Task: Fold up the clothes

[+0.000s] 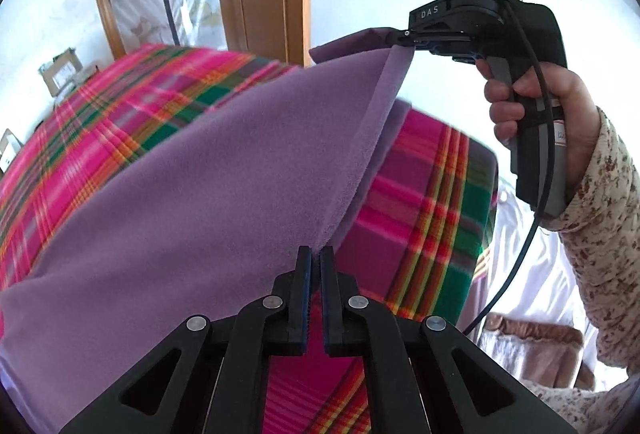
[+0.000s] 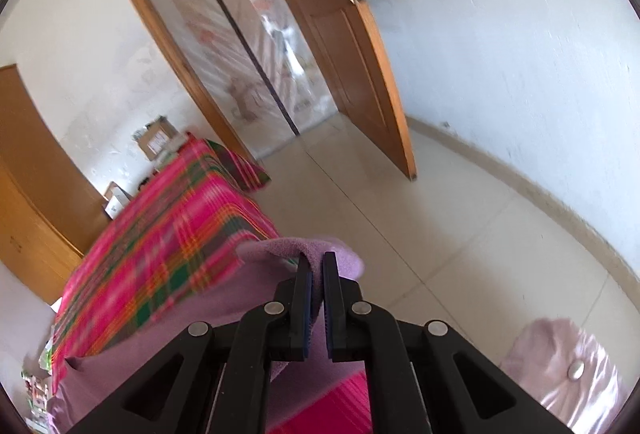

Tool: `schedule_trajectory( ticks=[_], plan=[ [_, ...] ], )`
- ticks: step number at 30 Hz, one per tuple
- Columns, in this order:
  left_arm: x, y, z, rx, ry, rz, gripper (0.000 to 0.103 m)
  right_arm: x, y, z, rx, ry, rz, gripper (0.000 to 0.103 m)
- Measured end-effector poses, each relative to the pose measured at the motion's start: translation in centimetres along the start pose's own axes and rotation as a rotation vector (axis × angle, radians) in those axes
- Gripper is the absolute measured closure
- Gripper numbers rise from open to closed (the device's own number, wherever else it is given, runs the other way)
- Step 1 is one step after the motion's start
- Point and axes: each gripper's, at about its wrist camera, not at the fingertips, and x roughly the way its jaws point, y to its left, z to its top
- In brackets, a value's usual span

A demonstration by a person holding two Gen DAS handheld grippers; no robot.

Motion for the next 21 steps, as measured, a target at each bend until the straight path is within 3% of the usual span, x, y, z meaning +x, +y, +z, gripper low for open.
schedule_trajectory(
  ticks=[15,21],
  plan=[
    [0.0,0.8,-0.4,-0.035,0.025,-0.06,0.099,1.9,-4.7,-2.5,0.135,0.107,-0.042,0.092],
    [-0.1,1.0,-0.5,-0.049,0.033,-0.099,0.099,1.6,-5.4,-2.4,0.172,0.108,-0.08,0.093]
  ],
)
